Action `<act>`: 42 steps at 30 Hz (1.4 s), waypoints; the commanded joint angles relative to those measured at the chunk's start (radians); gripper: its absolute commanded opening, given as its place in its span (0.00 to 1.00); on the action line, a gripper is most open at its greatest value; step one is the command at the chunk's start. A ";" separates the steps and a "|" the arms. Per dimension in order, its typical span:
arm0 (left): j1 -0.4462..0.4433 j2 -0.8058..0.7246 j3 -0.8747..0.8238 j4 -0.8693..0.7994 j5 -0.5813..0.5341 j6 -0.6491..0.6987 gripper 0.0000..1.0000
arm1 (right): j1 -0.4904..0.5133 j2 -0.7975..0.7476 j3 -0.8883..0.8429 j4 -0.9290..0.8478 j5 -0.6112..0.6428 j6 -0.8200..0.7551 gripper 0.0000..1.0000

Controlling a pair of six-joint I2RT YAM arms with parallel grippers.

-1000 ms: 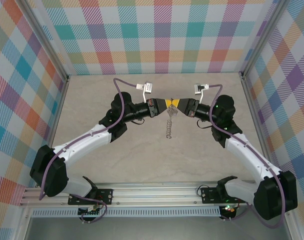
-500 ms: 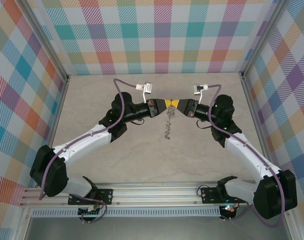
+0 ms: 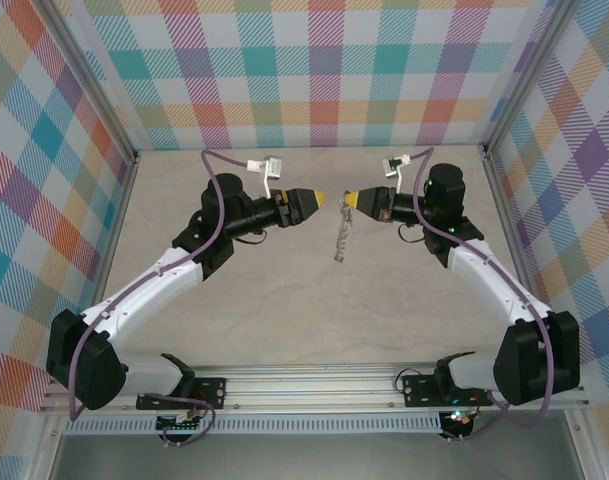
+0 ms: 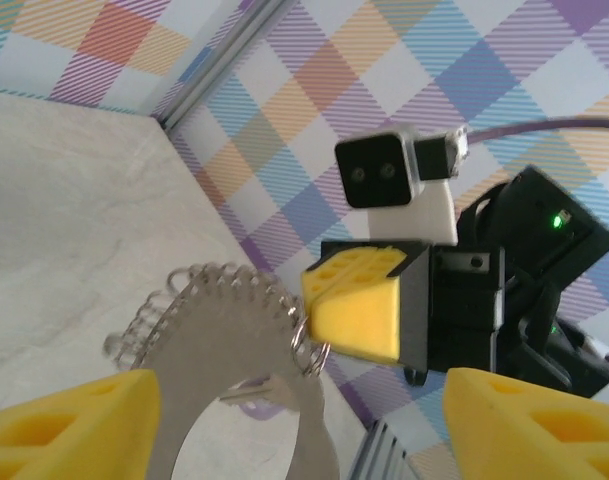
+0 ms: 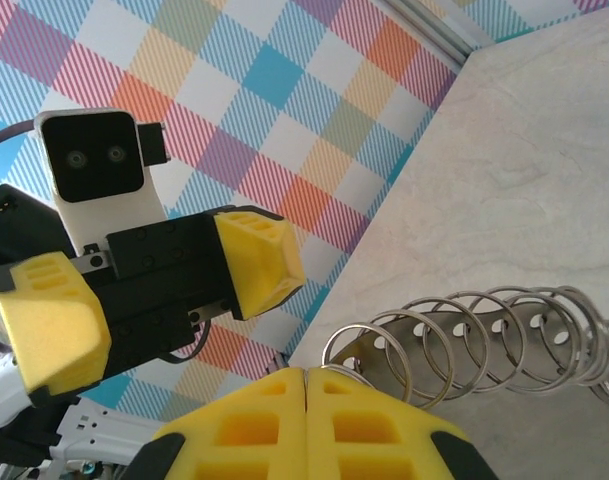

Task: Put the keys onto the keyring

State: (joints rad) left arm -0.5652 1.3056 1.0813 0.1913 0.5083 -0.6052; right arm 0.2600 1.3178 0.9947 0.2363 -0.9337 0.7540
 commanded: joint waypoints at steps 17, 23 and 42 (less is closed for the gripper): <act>0.147 0.286 0.405 -0.353 0.344 0.292 0.73 | -0.016 0.382 0.423 -0.069 -0.275 -0.025 0.00; 0.169 0.358 0.465 -0.353 0.401 0.300 0.56 | -0.016 0.443 0.458 -0.011 -0.281 0.035 0.00; 0.172 0.471 0.524 -0.254 0.440 0.217 0.49 | -0.004 0.459 0.427 0.136 -0.268 0.156 0.00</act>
State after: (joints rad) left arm -0.4038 1.7645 1.5784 -0.1204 0.9245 -0.3565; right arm 0.2493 1.7908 1.4139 0.3141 -1.1793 0.8982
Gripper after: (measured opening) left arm 0.498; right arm 0.067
